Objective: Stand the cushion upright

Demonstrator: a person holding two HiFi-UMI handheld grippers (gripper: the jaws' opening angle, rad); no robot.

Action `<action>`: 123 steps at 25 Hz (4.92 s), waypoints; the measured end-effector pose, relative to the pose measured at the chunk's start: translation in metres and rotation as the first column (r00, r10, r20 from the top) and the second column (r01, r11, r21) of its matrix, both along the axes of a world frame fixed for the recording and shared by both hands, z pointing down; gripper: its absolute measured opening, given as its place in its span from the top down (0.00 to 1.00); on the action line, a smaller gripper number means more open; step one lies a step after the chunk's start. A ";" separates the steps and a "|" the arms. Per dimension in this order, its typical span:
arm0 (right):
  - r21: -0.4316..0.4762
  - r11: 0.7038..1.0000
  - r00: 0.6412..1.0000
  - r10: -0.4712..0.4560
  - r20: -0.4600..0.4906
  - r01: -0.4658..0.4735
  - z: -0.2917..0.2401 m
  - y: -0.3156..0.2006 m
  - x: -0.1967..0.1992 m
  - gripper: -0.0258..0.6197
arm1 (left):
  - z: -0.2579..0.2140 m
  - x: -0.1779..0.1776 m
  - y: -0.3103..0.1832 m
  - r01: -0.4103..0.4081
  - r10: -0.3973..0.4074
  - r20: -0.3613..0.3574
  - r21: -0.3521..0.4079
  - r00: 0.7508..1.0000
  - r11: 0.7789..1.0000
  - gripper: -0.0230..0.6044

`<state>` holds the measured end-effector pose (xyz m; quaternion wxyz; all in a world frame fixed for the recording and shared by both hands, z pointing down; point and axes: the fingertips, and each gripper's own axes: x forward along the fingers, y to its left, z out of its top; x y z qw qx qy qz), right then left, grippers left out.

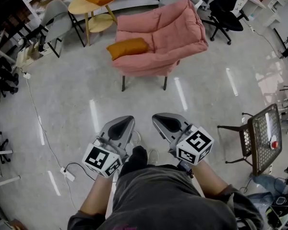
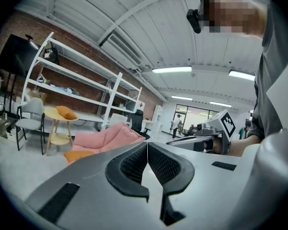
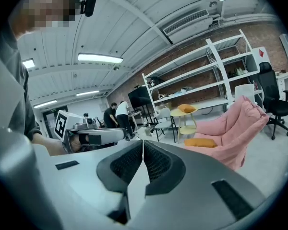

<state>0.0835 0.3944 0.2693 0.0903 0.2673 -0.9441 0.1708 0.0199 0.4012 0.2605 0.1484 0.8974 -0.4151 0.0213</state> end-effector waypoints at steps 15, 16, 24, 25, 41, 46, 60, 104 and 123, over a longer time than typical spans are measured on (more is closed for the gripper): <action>0.018 0.999 0.999 0.036 -0.026 -0.035 -0.004 -0.149 -0.097 0.93 | 0.003 -0.100 -0.149 -0.035 0.035 -0.005 0.005 0.999 0.999 0.95; 0.017 0.999 0.999 0.037 -0.030 -0.037 -0.004 -0.155 -0.100 0.93 | 0.002 -0.103 -0.155 -0.035 0.035 -0.009 0.003 0.999 0.999 0.95; 0.024 0.998 0.998 0.051 -0.046 -0.050 -0.002 -0.195 -0.113 0.93 | 0.004 -0.119 -0.196 -0.049 0.049 -0.016 0.020 0.999 0.999 0.95; 0.024 0.998 0.998 0.052 -0.046 -0.051 -0.001 -0.201 -0.114 0.93 | 0.005 -0.120 -0.201 -0.048 0.048 -0.015 0.020 0.999 0.999 0.95; -0.021 1.000 0.999 -0.011 -0.035 0.010 0.020 -0.343 -0.103 0.93 | 0.019 -0.112 -0.334 0.034 -0.034 0.021 -0.039 0.999 0.999 0.95; -0.037 0.998 0.997 -0.053 -0.047 0.052 0.036 -0.408 -0.104 0.93 | 0.029 -0.111 -0.397 0.080 -0.078 0.033 -0.070 0.996 0.994 0.95; -0.085 0.967 0.949 -0.253 -0.191 0.241 0.158 -0.554 -0.145 0.93 | 0.106 -0.127 -0.512 0.214 -0.202 0.076 -0.211 0.976 0.954 0.95; -0.050 0.907 0.658 -0.339 -0.672 0.417 0.475 -0.657 -0.268 0.92 | 0.347 -0.225 -0.617 0.176 -0.210 -0.037 -0.412 0.977 0.894 0.95; 0.163 0.912 0.746 0.403 -0.531 -0.377 0.313 -0.849 0.040 0.92 | 0.255 -0.078 -0.664 -0.079 0.071 -0.037 -0.339 0.997 0.938 0.95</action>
